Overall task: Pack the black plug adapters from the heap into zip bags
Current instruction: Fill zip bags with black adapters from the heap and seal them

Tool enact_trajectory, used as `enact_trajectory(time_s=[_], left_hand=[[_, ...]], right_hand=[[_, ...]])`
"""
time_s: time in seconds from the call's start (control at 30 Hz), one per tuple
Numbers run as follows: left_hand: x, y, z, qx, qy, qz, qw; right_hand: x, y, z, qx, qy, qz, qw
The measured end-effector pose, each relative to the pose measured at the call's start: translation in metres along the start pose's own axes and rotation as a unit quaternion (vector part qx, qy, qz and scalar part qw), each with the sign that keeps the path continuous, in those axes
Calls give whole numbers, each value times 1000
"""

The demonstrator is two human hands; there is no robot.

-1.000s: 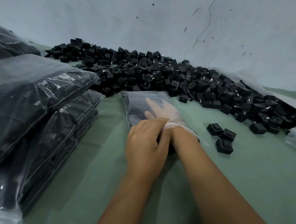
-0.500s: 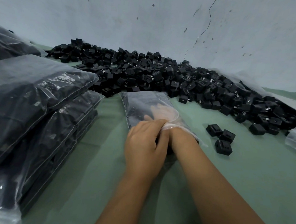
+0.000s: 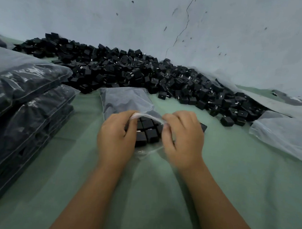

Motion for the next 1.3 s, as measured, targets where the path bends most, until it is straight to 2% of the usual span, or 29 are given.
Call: enact_trajectory(time_s=[0.07,0.13,0.2,0.27,0.33,0.4,0.43,0.47,0.53,0.6,0.77,0.8,0.87,0.97,1.03,1.07,1.1,1.17,1.2,1.23,1.3], left_hand=[[1,-1,0,-3,-3,-6,1000],[1,-1,0,-5,-2,-7,1000],[2,-1,1,-2,7,-7,1000],[3,-1,3,5,19,-8,1000],[4,-2,4,12,27,-13,999],[6,-3,5,14,32,-17,999],[6,-3,5,15,33,-18,999],[7,-3,5,16,33,-19,999],[7,-2,6,18,35,-20,999],[8,-1,6,14,40,-20,999],[8,-1,7,14,47,-16,999],[8,-1,6,11,47,-13,999],[7,0,6,12,53,-11,998],[6,1,7,18,62,-11,998],[7,0,8,21,64,-14,998],[7,0,8,22,65,-16,997],[8,0,8,23,67,-19,997],[7,1,8,23,69,-21,997],[7,1,8,22,70,-21,997],[7,1,8,21,71,-22,997],[7,1,9,26,68,-28,997]], right_hand=[[-51,-10,-6,-12,2,204,979],[-99,-30,3,80,-33,386,918],[-125,-50,21,188,-6,476,859],[-128,-52,38,235,96,459,852],[-123,-36,44,219,205,392,870],[-139,-14,34,161,168,343,910],[-156,-6,24,120,116,345,924],[-177,-5,14,84,65,374,921],[-221,-14,-3,37,-7,462,886],[-258,-24,-9,26,-30,533,845],[-290,-35,14,75,38,671,736],[-286,-35,23,92,50,678,728],[-276,-32,35,84,50,653,751],[-258,-25,14,-99,72,585,802],[-257,-24,-3,-155,40,557,815],[-260,-25,-7,-145,13,562,814],[-264,-28,-5,-102,3,586,803],[-268,-38,20,32,59,634,771],[-264,-39,32,73,112,632,763],[-259,-39,41,77,177,619,761],[-245,-36,48,36,321,582,746]])
Point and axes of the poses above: each hand's wrist, its own y-axis towards the middle knuckle, its own z-axis out of the palm, x = y × z, the point moved 8 cm from there along y, towards the middle knuckle, and after that the axes turned 8 degrees about x, right-handed, at the moved point
